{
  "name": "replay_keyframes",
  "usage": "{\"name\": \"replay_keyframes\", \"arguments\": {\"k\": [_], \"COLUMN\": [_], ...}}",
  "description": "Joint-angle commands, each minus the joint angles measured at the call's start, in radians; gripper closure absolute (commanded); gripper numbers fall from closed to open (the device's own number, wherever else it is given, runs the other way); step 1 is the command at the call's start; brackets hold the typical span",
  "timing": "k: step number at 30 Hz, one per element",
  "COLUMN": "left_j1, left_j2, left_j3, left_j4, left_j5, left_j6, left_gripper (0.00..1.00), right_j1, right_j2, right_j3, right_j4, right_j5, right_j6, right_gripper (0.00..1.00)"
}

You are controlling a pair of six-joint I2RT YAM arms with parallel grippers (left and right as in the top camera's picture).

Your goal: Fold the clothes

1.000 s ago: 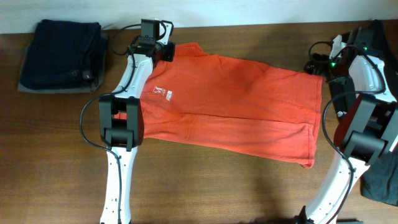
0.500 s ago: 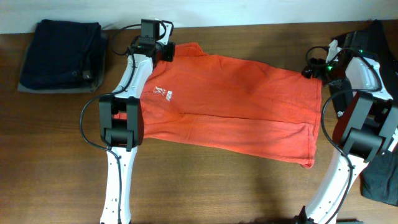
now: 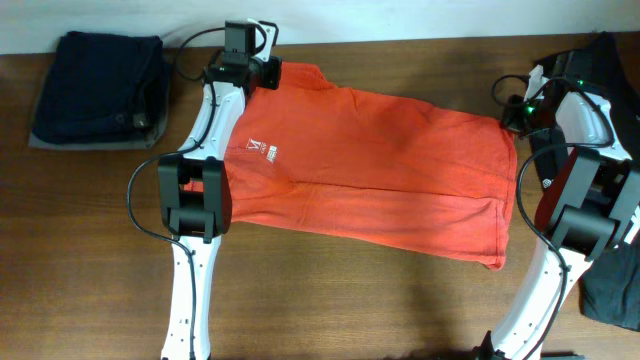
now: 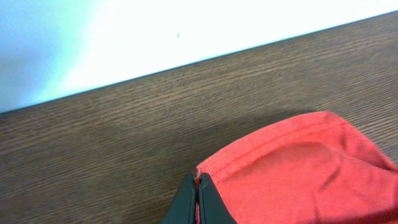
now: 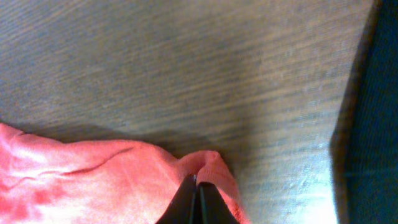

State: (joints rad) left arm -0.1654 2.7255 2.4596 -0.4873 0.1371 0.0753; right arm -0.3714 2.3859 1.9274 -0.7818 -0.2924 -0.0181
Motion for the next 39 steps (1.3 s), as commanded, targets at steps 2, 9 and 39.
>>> {"name": "replay_keyframes", "arguments": {"k": [2,9,39], "left_j1": [-0.004,-0.002,0.114], "left_j2": [0.014,0.014,0.008], "left_j3": [0.107,0.187,0.517], "left_j4": [-0.086,-0.210,-0.790], "left_j5": [0.000,-0.008,0.021], "left_j6": [-0.022,-0.021,-0.111], "left_gripper": [0.99,0.99,0.99], "right_j1": [0.004,0.003,-0.049], "right_j2": [0.004,0.000,-0.091], "right_j3": [0.058,0.116,0.366], "right_j4": [-0.042,-0.114,-0.700], "right_j5": [-0.011,-0.011,0.106], "right_j6": [0.000,0.000,0.061], "right_gripper": [0.96,0.96,0.96]}}
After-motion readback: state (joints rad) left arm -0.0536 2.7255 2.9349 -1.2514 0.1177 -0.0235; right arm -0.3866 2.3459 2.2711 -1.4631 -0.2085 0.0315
